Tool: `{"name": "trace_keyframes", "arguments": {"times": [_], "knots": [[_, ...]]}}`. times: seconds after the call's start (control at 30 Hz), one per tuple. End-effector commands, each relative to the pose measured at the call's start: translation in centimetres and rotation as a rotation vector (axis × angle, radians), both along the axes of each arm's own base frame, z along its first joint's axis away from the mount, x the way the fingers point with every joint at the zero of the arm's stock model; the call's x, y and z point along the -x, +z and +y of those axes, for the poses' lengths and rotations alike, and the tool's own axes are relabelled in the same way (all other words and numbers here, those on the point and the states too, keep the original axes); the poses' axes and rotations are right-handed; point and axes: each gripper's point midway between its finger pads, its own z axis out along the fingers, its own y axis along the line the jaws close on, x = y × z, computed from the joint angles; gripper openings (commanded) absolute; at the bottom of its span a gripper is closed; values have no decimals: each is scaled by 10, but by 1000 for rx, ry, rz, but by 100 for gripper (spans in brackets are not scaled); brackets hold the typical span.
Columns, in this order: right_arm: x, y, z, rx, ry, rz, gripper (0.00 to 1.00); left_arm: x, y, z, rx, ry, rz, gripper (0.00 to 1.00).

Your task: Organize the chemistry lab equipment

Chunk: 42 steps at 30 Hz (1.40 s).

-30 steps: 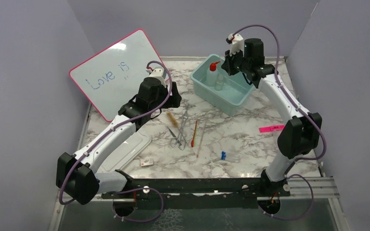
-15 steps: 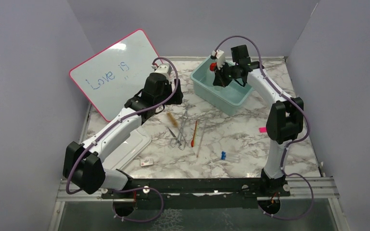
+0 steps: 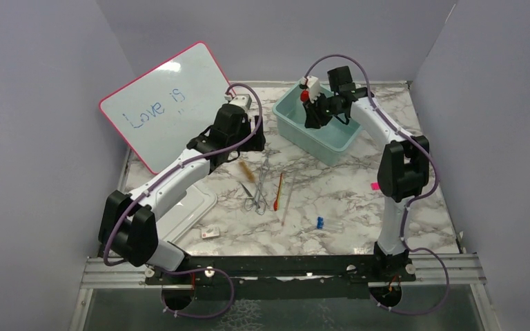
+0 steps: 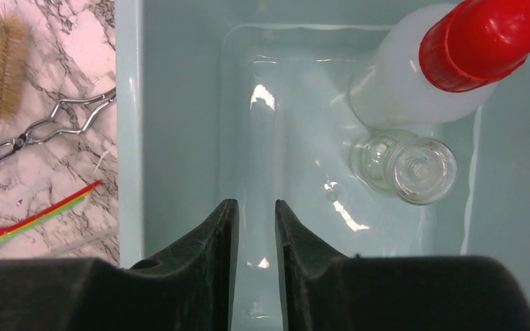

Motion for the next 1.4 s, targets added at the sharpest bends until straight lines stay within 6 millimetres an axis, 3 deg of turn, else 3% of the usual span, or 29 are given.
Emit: {"name": "trace_keyframes", "arguments": {"times": [0.0, 0.27, 0.4, 0.67, 0.93, 1.2, 1.37], "knots": [[-5, 38, -4, -12, -54, -66, 34, -9, 2, -14, 21, -60, -11, 81], [7, 112, 6, -187, -149, -128, 35, -4, -43, -26, -24, -150, 86, 68], [20, 134, 16, -311, -229, -109, 35, -3, -67, -34, -37, -184, 167, 58], [81, 146, 38, -538, -275, -33, 38, -24, -106, -51, -104, -268, 221, 54], [135, 128, 61, -602, -270, 91, 38, -45, -148, -59, -130, -241, 255, 39], [156, 125, 56, -657, -291, 98, 38, -43, -163, -63, -137, -312, 228, 37], [160, 123, 52, -648, -296, 97, 37, -39, -176, -68, -139, -372, 235, 24]]}}
